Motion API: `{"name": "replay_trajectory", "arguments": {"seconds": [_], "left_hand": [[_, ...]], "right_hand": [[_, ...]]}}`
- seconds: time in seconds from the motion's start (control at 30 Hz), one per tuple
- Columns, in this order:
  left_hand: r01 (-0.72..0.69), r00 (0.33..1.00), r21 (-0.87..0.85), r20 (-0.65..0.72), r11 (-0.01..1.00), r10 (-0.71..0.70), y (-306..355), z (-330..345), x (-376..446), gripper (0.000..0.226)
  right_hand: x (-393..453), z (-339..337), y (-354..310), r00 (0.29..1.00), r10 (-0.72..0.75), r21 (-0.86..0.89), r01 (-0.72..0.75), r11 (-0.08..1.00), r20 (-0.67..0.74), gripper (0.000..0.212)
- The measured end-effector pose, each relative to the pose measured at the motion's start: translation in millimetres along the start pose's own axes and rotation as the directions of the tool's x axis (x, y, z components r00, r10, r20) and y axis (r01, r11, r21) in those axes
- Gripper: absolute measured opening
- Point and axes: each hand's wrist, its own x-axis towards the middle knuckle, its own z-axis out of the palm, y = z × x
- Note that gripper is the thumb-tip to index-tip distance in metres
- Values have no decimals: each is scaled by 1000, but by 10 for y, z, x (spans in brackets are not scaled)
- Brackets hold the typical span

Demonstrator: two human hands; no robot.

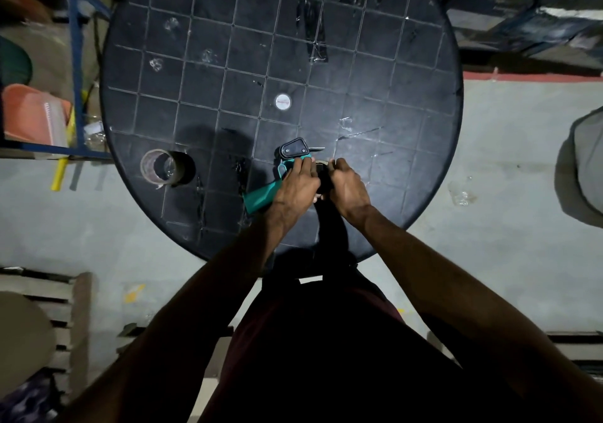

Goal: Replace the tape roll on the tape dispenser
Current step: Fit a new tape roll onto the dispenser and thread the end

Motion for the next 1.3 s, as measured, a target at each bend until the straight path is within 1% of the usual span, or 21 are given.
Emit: {"name": "replay_trajectory", "arguments": {"seconds": [0.07, 0.13, 0.2, 0.3, 0.37, 0.43, 0.5, 0.53, 0.6, 0.63, 0.7, 0.73, 0.8, 0.87, 0.93, 1.0, 1.03, 1.17, 1.23, 1.3], "left_hand": [[-9, 1000, 54, 4, 999, 9, -6, 32, -5, 73], [-5, 1000, 92, -10, 996, 6, -7, 103, 8, 69], [-27, 1000, 111, -4, 993, 27, 4, 160, 59, 57], [-91, 996, 203, -6, 975, 94, 4, 230, 102, 37], [-85, 996, 212, 17, 974, 83, 9, 227, 89, 36], [-74, 997, 222, -18, 972, 80, 1, 226, 85, 34], [-92, 995, 182, -15, 979, 97, -11, 207, 107, 33], [-75, 997, 125, -9, 989, 77, -22, 162, 103, 36], [-20, 998, -35, -65, 999, 18, -46, 108, 32, 53], [1, 996, -145, -93, 989, -14, -59, 93, -18, 65], [5, 989, -339, -137, 941, -55, -127, 108, -151, 78], [17, 985, -410, -151, 912, -86, -171, 143, -245, 79], [48, 964, -513, -201, 857, -174, -287, 241, -364, 75], [126, 939, -532, -208, 837, -274, -379, 330, -472, 73], [229, 926, -504, -150, 833, -345, -453, 410, -541, 76], [292, 924, -477, -84, 829, -374, -519, 474, -572, 77], [309, 925, -465, -55, 830, -376, -542, 501, -571, 73], [313, 943, -448, 43, 837, -330, -590, 483, -584, 46], [322, 942, -500, 88, 804, -323, -619, 453, -590, 41], [323, 944, -600, 145, 732, -297, -643, 402, -623, 41]], "right_hand": [[22, 0, 8, 1000, 1, 2, -1, 1000, 11, 51], [19, 20, 16, 1000, -10, -6, 10, 1000, 17, 53], [11, 63, 29, 1000, -18, -8, 18, 1000, 4, 56], [20, 90, 26, 1000, 5, -8, -5, 1000, 3, 60], [13, 95, 30, 1000, 5, -4, -5, 1000, -4, 60], [-22, 90, 27, 999, -5, 6, 5, 1000, -32, 53], [-51, 59, 24, 998, -6, 29, 8, 1000, -59, 47], [-56, 33, 22, 999, -11, 19, 12, 1000, -53, 49], [-105, -27, 18, 999, -27, -5, 27, 1000, -43, 53], [-121, -38, 40, 999, -27, 6, 27, 1000, -35, 54], [-188, -48, 81, 999, -36, 22, 37, 999, -38, 62], [-255, -46, 88, 999, -34, 24, 35, 999, -36, 66], [-357, -8, 116, 999, -17, 44, 19, 999, -43, 66], [-453, 37, 139, 999, 6, 51, -4, 999, -50, 67], [-531, 99, 170, 999, 25, 56, -22, 998, -46, 70], [-599, 157, 182, 999, 32, 54, -29, 998, -44, 71], [-621, 183, 186, 998, 32, 55, -30, 998, -45, 73], [-659, 257, 158, 998, 45, 48, -43, 998, -49, 77], [-667, 266, 112, 998, 29, 62, -26, 998, -58, 76], [-662, 279, 57, 997, 8, 98, 0, 995, -77, 69]]}}
